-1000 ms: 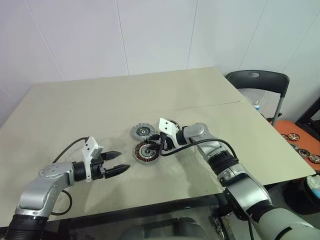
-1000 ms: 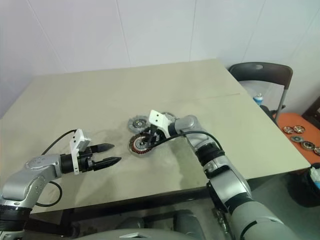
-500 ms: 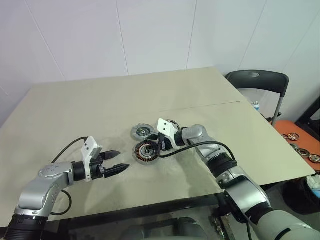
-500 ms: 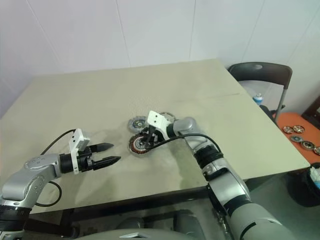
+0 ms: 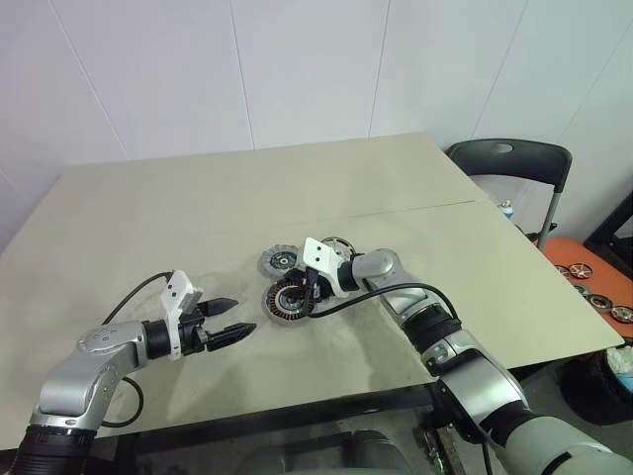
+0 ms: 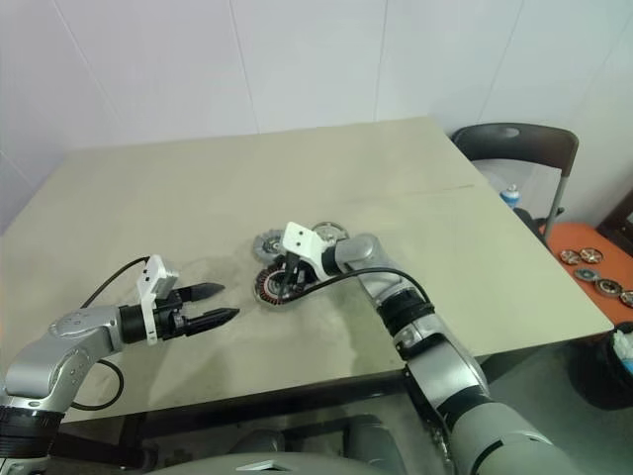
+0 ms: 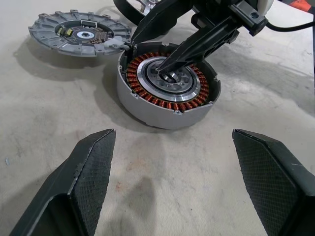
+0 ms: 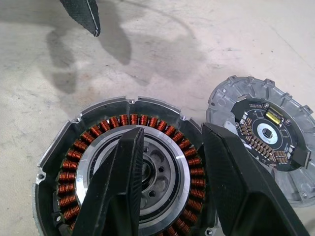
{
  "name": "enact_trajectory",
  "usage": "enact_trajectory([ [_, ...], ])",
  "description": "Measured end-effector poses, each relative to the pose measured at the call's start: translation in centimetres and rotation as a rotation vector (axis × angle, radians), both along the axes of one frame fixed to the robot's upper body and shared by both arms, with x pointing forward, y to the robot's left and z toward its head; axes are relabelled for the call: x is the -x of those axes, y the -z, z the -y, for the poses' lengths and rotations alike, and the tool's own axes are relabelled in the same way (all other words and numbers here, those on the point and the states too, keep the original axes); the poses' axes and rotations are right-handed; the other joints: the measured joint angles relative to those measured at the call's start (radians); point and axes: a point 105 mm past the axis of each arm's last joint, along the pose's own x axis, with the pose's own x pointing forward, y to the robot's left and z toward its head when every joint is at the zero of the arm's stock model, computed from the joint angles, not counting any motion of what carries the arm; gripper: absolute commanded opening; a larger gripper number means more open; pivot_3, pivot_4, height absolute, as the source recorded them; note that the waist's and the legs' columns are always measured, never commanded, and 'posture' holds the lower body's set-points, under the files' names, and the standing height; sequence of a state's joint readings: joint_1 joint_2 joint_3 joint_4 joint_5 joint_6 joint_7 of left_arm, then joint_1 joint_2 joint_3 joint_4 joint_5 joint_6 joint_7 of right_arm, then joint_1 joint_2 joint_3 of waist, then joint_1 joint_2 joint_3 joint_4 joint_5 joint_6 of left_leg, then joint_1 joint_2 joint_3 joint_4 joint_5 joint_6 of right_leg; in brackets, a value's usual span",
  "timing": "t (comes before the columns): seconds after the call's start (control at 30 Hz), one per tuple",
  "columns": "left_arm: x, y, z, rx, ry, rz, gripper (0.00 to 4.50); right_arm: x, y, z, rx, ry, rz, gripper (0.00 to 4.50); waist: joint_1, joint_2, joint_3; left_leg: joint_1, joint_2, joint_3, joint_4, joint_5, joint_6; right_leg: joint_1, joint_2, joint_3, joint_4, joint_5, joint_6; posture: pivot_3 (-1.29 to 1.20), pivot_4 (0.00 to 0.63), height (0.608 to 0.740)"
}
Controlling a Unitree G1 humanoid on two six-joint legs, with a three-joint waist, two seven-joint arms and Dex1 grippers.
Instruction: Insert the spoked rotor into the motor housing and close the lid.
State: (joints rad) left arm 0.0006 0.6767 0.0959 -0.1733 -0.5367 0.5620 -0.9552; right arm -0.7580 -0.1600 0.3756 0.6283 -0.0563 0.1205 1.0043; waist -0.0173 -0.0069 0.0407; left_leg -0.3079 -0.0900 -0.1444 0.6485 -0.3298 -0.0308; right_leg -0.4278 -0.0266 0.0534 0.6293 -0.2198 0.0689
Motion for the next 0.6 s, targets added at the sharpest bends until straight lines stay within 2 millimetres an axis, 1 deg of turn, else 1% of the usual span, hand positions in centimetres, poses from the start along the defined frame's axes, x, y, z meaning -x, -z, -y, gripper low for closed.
enact_trajectory([
  [0.4, -0.01, 0.07, -0.06, -0.003, -0.012, 0.001, 4.03, -0.14, 0.49, 0.00, 0.025, 0.000, 0.040, 1.94, 0.000, 0.000, 0.000, 0.000, 0.000, 0.000, 0.000, 0.000, 0.000, 0.000, 0.000, 0.000, 0.000, 0.000, 0.000, 0.00, 0.000, 0.740],
  [0.5, -0.04, 0.06, -0.09, -0.004, -0.015, 0.002, 4.03, -0.08, 0.54, -0.24, 0.041, -0.019, 0.083, 1.94, -0.002, 0.000, 0.000, 0.000, 0.000, 0.000, 0.000, 0.000, 0.000, 0.000, 0.000, 0.000, 0.000, 0.000, 0.000, 0.00, 0.000, 0.740],
  [0.6, -0.13, -0.06, -0.22, -0.005, -0.024, 0.007, 4.03, -0.04, 0.73, -0.58, 0.032, -0.008, 0.065, 1.94, -0.002, 0.000, 0.000, 0.002, 0.000, 0.000, 0.000, 0.000, 0.000, 0.001, 0.000, 0.000, 0.000, 0.000, 0.000, 0.00, 0.000, 0.740],
])
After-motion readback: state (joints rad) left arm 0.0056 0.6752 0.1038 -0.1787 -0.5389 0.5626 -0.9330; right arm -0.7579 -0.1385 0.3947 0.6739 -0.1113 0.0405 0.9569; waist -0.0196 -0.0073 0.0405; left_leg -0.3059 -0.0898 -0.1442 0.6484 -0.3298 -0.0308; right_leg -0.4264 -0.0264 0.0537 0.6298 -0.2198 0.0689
